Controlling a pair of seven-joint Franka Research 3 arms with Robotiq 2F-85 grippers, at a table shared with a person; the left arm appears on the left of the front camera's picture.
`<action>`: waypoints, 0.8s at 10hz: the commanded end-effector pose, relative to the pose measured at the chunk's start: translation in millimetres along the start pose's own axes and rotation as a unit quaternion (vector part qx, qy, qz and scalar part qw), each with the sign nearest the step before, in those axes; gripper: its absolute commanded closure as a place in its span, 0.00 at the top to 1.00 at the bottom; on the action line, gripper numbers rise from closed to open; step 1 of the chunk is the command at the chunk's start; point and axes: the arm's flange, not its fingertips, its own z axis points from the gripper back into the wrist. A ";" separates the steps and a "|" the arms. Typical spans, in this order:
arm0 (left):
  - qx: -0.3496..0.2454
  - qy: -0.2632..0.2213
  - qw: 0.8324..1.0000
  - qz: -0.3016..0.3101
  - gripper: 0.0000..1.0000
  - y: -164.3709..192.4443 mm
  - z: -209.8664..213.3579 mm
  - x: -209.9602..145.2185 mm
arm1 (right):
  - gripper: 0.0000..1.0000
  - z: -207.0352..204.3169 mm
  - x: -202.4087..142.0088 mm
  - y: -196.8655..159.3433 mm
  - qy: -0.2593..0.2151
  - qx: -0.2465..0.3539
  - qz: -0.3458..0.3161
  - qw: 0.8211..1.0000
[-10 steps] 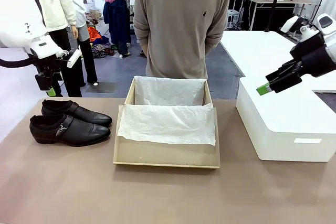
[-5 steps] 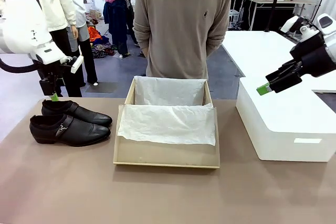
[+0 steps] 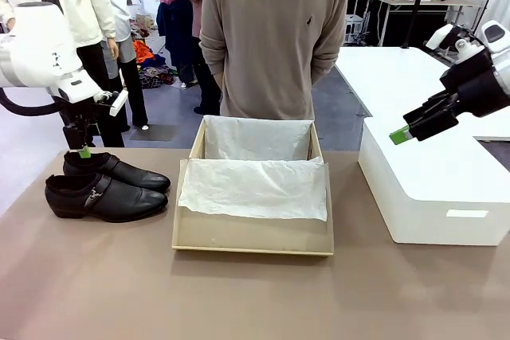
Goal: Pack the shoes into the box.
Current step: Place one shoe of the Shoes into the Shoes Box.
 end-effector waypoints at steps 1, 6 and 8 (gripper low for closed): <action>-0.001 0.009 1.000 0.005 1.00 9.1 -4.0 -0.5 | 1.00 -1.2 -0.3 -3.6 -0.010 0.007 0.011 1.000; -0.006 0.007 1.000 0.010 1.00 15.6 -28.1 -5.8 | 1.00 -1.2 -0.3 -3.6 -0.010 0.007 0.011 1.000; -0.010 0.001 1.000 0.008 1.00 16.8 -37.6 -7.5 | 1.00 -1.2 -0.3 -3.6 -0.010 0.007 0.011 1.000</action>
